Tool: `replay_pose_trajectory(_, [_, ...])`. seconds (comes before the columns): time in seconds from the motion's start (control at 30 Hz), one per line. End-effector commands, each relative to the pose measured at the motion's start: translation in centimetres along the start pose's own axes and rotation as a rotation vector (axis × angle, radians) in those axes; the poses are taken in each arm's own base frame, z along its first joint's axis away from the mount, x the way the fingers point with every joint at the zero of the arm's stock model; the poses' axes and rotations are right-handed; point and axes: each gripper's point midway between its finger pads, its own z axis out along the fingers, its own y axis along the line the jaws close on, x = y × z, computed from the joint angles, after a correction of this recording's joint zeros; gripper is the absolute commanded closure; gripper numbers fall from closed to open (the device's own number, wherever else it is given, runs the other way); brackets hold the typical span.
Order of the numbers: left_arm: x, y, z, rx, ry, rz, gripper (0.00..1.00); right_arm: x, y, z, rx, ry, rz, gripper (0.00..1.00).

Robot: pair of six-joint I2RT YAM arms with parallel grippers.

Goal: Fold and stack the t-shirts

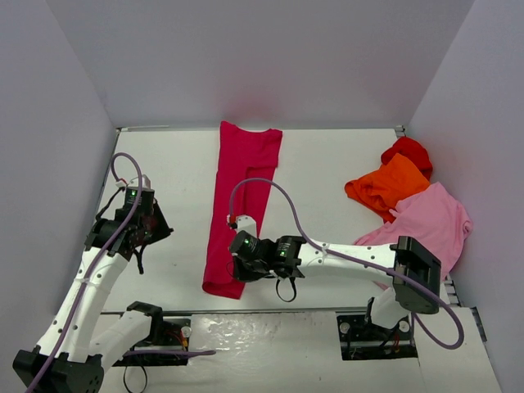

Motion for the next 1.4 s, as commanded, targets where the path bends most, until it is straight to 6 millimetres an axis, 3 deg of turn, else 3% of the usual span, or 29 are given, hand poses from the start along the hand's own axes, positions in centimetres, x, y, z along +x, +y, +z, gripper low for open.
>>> replay_pose_trajectory(0.0, [-1.9,-0.8,-1.2,0.036,-0.069,0.013,1.00,0.6,1.2,-0.1,-0.018,-0.013,0.025,1.00])
replay_pose_trajectory(0.47, [-1.9,-0.9,-0.9,0.039,-0.065,0.009,1.00,3.2,-1.5,-0.8,0.044,0.031,0.065,0.98])
replay_pose_trajectory(0.5, [-1.9,-0.9,-0.9,0.039,-0.066,0.009,1.00,3.2,-1.5,-1.0,0.043,0.027,0.068,0.88])
replay_pose_trajectory(0.53, [-1.9,-1.0,-0.8,0.041,-0.067,0.009,1.00,3.0,-1.3,-1.2,0.039,0.019,0.069,0.60])
replay_pose_trajectory(0.57, [-1.9,-1.0,-0.8,0.042,-0.066,0.007,1.00,2.6,-1.1,-1.5,0.038,0.004,0.074,0.45])
replay_pose_trajectory(0.63, [-2.0,-1.2,-0.7,0.047,-0.064,0.004,1.00,1.1,-1.2,-2.5,0.056,-0.062,0.085,0.38])
replay_pose_trajectory(0.77, [-2.2,-1.4,-0.9,0.057,-0.069,0.002,1.00,-3.9,-2.2,-6.5,0.108,-0.276,0.124,0.38])
replay_pose_trajectory(0.87, [-2.0,-1.6,-0.7,0.066,-0.059,0.004,1.00,-8.0,-4.5,-9.6,0.140,-0.407,0.168,0.43])
replay_pose_trajectory(0.97, [-1.0,-1.7,0.3,0.066,-0.012,0.000,1.00,-10.2,-7.2,-10.1,0.186,-0.433,0.200,0.91])
replay_pose_trajectory(1.0, [-0.6,-1.6,0.6,0.060,0.004,-0.003,1.00,-10.7,-8.1,-10.2,0.207,-0.438,0.205,0.99])
replay_pose_trajectory(1.03, [0.0,-2.1,0.9,0.086,0.038,-0.005,1.00,-11.0,-9.0,-10.1,0.233,-0.435,0.207,1.00])
replay_pose_trajectory(1.13, [1.6,-3.4,2.0,0.152,0.115,-0.035,1.00,-10.3,-10.5,-8.4,0.274,-0.369,0.191,1.00])
replay_pose_trajectory(1.27, [3.6,-4.9,3.2,0.230,0.199,-0.088,1.00,-7.0,-9.8,-4.5,0.255,-0.214,0.172,0.99])
replay_pose_trajectory(1.33, [4.4,-5.0,3.8,0.237,0.227,-0.100,1.00,-5.2,-9.1,-2.8,0.226,-0.150,0.166,0.89])
replay_pose_trajectory(1.37, [4.6,-5.0,3.9,0.235,0.236,-0.101,1.00,-4.2,-8.5,-2.2,0.212,-0.123,0.157,0.74])
